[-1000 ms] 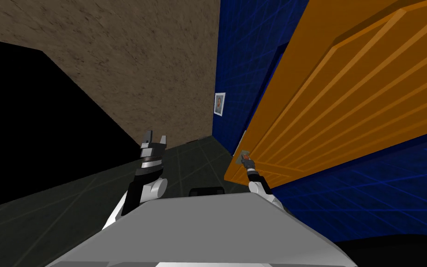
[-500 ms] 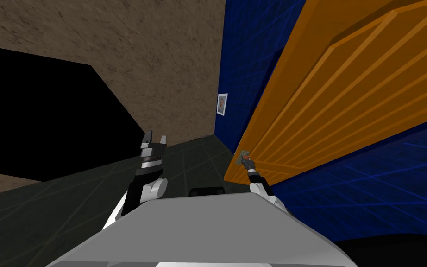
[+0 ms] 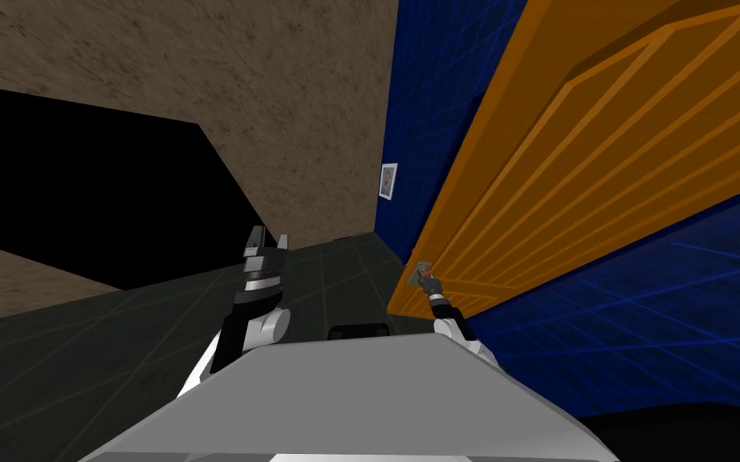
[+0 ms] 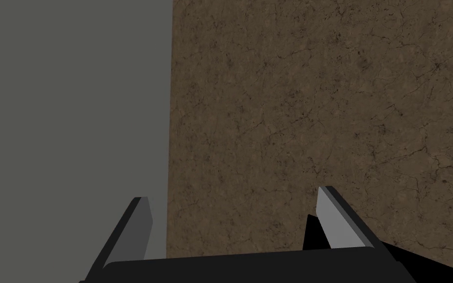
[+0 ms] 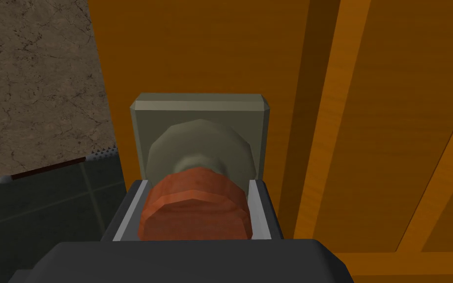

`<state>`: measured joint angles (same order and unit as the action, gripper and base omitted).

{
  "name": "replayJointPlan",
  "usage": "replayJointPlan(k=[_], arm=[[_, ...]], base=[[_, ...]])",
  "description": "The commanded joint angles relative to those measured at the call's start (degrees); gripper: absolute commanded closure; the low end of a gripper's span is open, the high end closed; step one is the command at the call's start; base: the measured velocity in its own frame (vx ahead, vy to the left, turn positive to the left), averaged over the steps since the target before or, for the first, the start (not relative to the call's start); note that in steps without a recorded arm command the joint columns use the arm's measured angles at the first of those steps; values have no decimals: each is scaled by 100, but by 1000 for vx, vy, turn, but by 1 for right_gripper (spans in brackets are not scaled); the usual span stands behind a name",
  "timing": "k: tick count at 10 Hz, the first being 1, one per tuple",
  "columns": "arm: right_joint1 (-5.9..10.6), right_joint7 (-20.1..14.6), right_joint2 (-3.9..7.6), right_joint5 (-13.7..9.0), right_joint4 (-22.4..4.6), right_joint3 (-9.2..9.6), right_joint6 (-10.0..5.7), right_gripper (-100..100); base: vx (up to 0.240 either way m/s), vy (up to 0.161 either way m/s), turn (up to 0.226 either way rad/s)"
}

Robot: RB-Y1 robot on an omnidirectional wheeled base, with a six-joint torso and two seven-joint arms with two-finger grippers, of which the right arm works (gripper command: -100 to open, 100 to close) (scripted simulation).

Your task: Pull the door open

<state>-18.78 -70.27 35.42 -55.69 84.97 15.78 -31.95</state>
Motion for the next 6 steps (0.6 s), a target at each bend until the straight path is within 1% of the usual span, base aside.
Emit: replayJointPlan(k=[1, 2, 5, 6], arm=[[-139, -127, 156, 79, 71, 125, -179, 100], [-179, -163, 200, 102, 91, 160, -230, 100], [-477, -433, 533, 270, 243, 426, -614, 100], [-533, -484, 596, 302, 271, 476, -685, 100]], base=[[-8, 4, 35], [3, 8, 17], [5, 0, 24], [-16, -8, 18]])
